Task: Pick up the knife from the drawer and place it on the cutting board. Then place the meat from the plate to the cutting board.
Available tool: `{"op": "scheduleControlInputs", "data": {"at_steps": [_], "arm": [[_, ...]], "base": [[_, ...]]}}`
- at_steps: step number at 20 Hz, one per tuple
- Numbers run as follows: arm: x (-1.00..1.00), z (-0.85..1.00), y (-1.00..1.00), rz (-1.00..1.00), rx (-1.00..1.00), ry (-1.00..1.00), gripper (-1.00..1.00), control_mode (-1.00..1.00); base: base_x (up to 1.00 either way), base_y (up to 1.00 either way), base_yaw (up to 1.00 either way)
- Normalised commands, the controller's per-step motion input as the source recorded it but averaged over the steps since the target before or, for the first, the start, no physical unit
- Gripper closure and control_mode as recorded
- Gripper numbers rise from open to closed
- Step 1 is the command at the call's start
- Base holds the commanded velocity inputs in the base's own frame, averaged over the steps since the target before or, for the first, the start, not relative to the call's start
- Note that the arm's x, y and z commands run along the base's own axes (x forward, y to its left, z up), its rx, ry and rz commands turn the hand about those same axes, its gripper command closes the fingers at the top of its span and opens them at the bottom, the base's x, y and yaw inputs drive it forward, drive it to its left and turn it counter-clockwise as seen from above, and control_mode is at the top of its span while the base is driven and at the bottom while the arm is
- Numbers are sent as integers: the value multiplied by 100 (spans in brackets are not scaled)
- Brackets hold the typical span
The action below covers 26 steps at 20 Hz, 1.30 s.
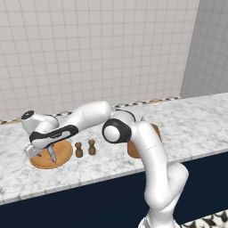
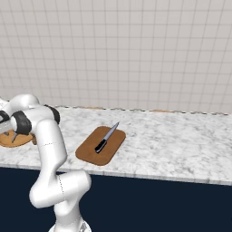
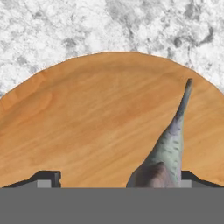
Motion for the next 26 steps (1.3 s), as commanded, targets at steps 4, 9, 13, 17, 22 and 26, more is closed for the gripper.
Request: {"op": "scheduleControlInputs", "data": {"at_steps": [4, 9, 13, 17, 22, 26], "arm": [[0, -46, 0, 0, 7, 0, 100, -100], [-3, -59, 0, 0, 11, 0, 100, -100], [-32, -30, 0, 0, 13, -2, 100, -100], [-23, 23, -13, 0, 4, -2, 100, -100], [13, 48, -17, 0, 1, 0, 100, -100], [27, 96, -24, -4, 1, 1, 100, -100]], "base": [[0, 0, 0], [0, 0, 0], [0, 0, 0], [0, 0, 0], [0, 0, 0], [0, 0, 0]]}}
